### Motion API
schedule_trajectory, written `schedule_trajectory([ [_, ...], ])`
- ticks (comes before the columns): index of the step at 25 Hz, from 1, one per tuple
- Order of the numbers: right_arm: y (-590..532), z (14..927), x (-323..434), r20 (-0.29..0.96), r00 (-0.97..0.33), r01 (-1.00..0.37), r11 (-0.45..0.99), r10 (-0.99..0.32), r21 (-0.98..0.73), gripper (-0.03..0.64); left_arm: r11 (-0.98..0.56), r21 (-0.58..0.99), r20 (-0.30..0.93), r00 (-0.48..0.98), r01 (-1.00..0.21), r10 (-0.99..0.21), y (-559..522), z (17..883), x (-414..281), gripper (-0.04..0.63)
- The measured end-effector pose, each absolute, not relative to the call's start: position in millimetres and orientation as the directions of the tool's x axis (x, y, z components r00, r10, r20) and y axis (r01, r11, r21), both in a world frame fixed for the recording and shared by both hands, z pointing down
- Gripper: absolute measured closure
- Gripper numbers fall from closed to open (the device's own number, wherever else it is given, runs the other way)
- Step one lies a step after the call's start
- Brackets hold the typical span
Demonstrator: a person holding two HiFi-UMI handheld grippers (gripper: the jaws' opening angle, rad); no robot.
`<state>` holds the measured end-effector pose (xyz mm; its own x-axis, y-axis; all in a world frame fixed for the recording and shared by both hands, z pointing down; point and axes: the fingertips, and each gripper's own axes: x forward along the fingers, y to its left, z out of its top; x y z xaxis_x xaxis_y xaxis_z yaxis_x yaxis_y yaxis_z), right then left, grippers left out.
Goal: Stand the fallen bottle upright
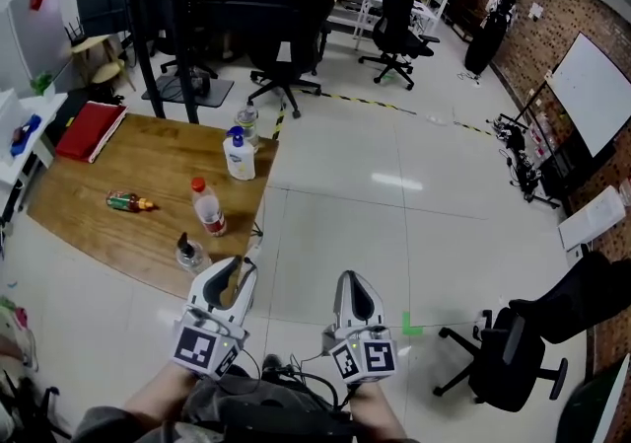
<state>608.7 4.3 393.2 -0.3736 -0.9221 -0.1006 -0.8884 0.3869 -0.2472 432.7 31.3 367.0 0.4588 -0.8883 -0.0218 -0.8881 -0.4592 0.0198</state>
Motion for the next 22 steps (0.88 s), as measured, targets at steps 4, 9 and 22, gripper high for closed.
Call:
schedule_trajectory([
  [4, -13, 394, 610, -0.099, -0.381, -0.885, 0.394, -0.919, -0.247, 0.604, -0.465, 0.015, -0.007, 0.464, -0.885, -0.886, 17, 371, 443, 0.472],
  [9, -16, 406, 612, -0.067, -0.398, -0.883, 0.402, -0.915, -0.242, 0.604, -0.487, 0.034, -0.007, 0.487, -0.873, -0.873, 5, 374, 456, 0.472],
  [22, -24, 405, 609, -0.092, -0.391, -0.883, 0.402, -0.916, -0.242, 0.604, -0.491, -0.012, -0.023, 0.491, -0.871, -0.871, 3, 364, 457, 0.472],
])
